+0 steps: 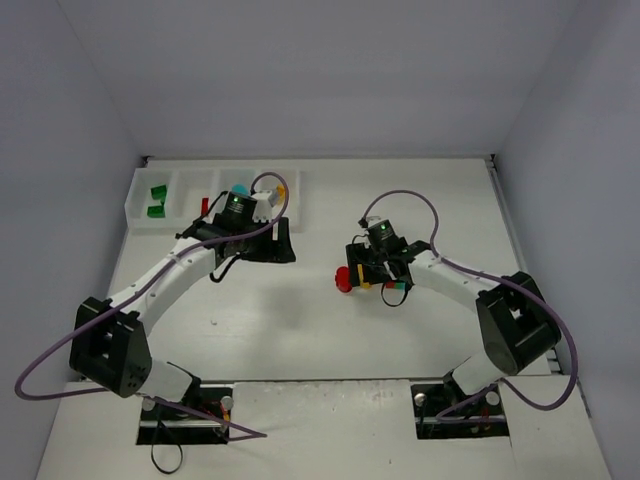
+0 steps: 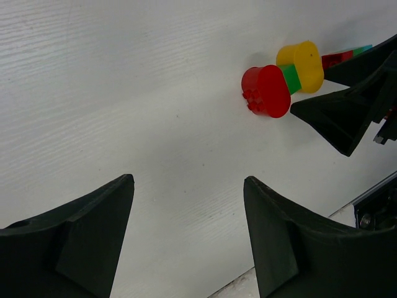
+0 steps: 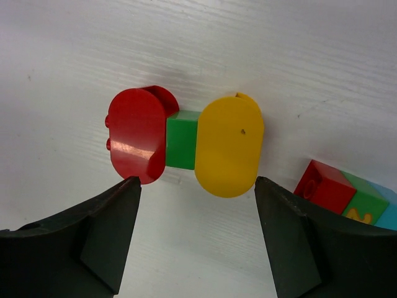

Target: Sort the legos into containers by color

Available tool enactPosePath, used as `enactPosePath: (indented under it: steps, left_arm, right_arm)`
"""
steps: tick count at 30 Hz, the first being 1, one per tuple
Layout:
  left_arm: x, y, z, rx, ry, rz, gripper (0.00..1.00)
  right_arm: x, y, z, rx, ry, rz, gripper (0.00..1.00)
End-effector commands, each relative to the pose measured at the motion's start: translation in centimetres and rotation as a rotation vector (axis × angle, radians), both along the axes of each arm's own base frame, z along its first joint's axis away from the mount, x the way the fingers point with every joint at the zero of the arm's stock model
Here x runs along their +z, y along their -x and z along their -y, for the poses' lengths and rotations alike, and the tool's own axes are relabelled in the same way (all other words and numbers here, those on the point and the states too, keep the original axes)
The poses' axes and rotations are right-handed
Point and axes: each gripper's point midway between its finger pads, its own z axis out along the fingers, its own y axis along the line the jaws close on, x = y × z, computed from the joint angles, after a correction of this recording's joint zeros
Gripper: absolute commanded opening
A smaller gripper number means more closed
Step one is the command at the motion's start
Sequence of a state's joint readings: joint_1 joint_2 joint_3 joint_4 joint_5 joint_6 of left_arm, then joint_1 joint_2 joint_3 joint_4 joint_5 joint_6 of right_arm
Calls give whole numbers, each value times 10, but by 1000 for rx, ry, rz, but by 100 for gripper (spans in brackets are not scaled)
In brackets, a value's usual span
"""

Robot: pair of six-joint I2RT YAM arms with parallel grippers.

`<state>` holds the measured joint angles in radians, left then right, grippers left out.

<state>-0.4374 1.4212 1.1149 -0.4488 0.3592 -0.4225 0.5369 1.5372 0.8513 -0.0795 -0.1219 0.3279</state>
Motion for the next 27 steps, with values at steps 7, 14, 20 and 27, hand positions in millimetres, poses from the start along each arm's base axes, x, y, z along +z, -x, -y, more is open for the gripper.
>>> enactPosePath:
  steps: [7,14,20,27]
  left_arm:
    - [22,-4,-7,-3,-11,86,65]
    - [23,0,-15,4,-39,98,65]
    - [23,4,-16,1,-34,92,65]
    - [22,6,-11,-6,-8,84,65]
  right_arm:
    - [22,-26,-24,0,44,111,71]
    - [25,-24,-63,124,-58,82,70]
    - [58,-36,-55,89,-56,189,72]
    - [54,-33,-11,12,11,184,75]
